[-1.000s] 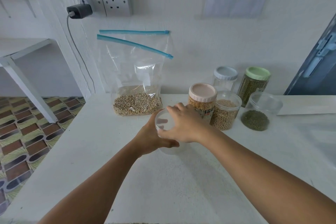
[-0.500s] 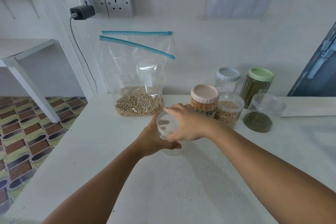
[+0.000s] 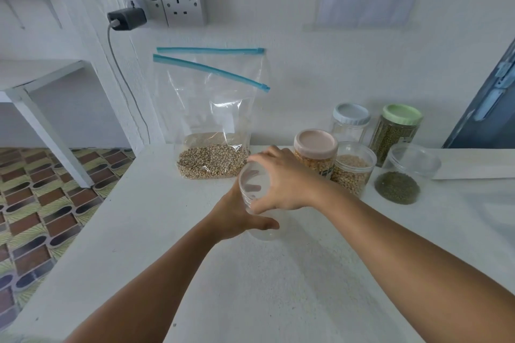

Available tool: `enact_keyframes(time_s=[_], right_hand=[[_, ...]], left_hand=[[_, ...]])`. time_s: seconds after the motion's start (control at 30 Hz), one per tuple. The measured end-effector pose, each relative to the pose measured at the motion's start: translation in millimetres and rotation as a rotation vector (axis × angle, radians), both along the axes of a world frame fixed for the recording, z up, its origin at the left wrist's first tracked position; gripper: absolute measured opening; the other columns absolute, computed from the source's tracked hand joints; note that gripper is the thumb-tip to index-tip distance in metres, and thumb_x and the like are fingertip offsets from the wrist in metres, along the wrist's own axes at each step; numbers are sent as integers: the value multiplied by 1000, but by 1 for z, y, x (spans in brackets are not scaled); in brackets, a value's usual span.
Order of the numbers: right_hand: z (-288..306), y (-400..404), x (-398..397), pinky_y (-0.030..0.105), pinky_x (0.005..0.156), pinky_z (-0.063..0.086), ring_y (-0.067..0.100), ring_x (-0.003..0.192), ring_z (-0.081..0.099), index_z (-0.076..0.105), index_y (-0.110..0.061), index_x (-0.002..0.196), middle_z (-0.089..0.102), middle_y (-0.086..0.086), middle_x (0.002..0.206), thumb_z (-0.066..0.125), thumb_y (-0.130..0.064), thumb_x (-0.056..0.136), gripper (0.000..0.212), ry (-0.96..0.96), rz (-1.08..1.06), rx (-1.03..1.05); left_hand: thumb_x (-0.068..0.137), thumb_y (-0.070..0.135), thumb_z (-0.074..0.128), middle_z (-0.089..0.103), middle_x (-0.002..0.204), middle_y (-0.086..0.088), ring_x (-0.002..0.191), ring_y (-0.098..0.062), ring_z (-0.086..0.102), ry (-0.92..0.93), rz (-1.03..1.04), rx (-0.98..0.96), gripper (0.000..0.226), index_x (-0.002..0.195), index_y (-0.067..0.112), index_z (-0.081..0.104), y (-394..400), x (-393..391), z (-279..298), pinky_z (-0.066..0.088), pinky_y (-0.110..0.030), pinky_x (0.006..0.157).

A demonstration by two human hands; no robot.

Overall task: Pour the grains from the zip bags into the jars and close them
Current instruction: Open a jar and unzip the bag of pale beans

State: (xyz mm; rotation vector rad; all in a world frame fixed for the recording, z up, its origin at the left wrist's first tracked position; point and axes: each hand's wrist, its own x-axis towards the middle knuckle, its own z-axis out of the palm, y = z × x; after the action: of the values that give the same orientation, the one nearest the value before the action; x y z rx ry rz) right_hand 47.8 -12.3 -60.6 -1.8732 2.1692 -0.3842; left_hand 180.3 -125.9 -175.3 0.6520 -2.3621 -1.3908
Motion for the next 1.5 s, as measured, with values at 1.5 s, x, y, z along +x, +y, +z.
enact_keyframes(time_s=[1.5], right_hand=[[-92,92,-56,34,91,54,21,117,53,30,-36,161,44,7,132,81,-42,86,91,-122,-458,-673]], left_hand=[[41,58,102,53,143,6,134,-23,54,-75,72,115,123,145,43,37,10,2,11,48,-45,110]])
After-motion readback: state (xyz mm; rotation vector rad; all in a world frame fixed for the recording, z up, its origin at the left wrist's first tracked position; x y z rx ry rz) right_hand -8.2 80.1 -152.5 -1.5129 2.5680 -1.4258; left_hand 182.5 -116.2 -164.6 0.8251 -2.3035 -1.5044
